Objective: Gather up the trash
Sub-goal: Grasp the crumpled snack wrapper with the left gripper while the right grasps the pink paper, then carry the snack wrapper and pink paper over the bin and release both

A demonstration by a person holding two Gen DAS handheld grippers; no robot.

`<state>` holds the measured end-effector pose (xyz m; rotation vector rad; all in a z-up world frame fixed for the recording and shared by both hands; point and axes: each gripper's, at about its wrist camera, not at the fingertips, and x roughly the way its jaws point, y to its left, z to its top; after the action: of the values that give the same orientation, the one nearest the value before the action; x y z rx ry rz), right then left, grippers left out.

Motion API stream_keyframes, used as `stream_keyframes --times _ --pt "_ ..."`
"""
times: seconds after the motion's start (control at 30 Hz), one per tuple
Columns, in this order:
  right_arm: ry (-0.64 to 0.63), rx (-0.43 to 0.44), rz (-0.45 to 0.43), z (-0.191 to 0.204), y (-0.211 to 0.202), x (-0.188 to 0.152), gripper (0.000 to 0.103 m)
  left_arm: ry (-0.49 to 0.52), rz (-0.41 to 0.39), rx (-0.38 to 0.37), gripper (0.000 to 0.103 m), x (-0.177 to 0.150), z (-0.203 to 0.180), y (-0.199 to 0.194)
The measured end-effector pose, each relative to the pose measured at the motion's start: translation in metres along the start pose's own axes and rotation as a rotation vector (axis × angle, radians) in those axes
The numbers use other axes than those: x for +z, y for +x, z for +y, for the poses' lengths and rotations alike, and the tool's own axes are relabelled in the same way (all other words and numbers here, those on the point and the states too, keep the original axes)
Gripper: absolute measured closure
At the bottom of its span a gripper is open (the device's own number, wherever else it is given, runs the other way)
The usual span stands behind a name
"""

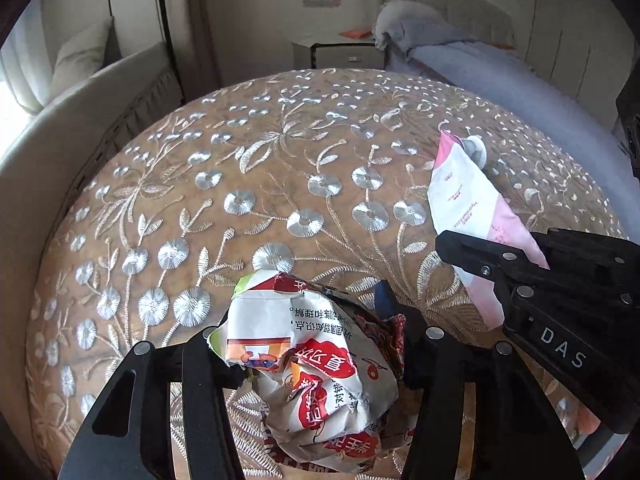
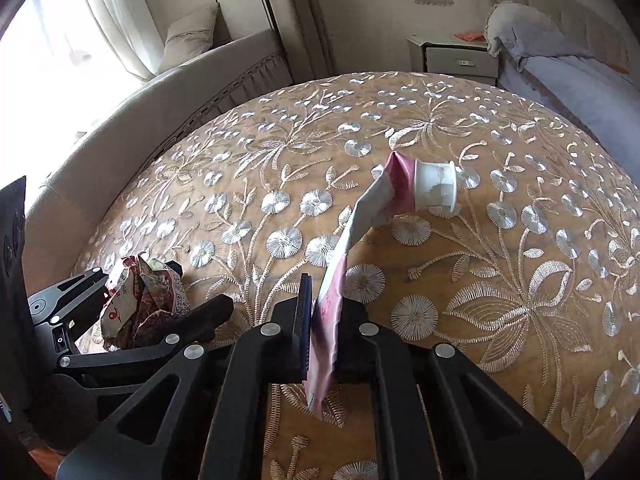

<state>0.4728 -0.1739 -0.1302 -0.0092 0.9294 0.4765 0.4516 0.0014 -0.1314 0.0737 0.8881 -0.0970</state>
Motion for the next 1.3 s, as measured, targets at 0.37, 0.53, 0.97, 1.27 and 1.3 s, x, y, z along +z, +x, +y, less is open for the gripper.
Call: stream_keyframes --times 0.37,0.53,0.97,1.27,1.3 --pt "-0.007 0.006 -0.089 0.0 -0.076 -0.046 0.095 0.091 -0.095 -0.062 0.051 -0.033 -0.044 -0.063" --pt "0.01 0.032 -0.147 0.002 -0.122 -0.073 0.095 0.075 -0.157 -0.104 0.051 -0.056 -0.056 -0.107" --pt "-0.016 -0.01 -0.28 0.007 -0.246 -0.166 0.095 0.142 -0.252 -0.184 0.051 -0.116 -0.13 -0.196" --pt "0.005 -0.137 -0.316 -0.012 -0.316 -0.238 0.095 0.268 -0.26 -0.29 0.051 -0.159 -0.215 -0.229" --pt "0.013 -0.157 -0.316 -0.016 -0.322 -0.246 0.095 0.288 -0.258 -0.299 0.051 -0.163 -0.224 -0.23"
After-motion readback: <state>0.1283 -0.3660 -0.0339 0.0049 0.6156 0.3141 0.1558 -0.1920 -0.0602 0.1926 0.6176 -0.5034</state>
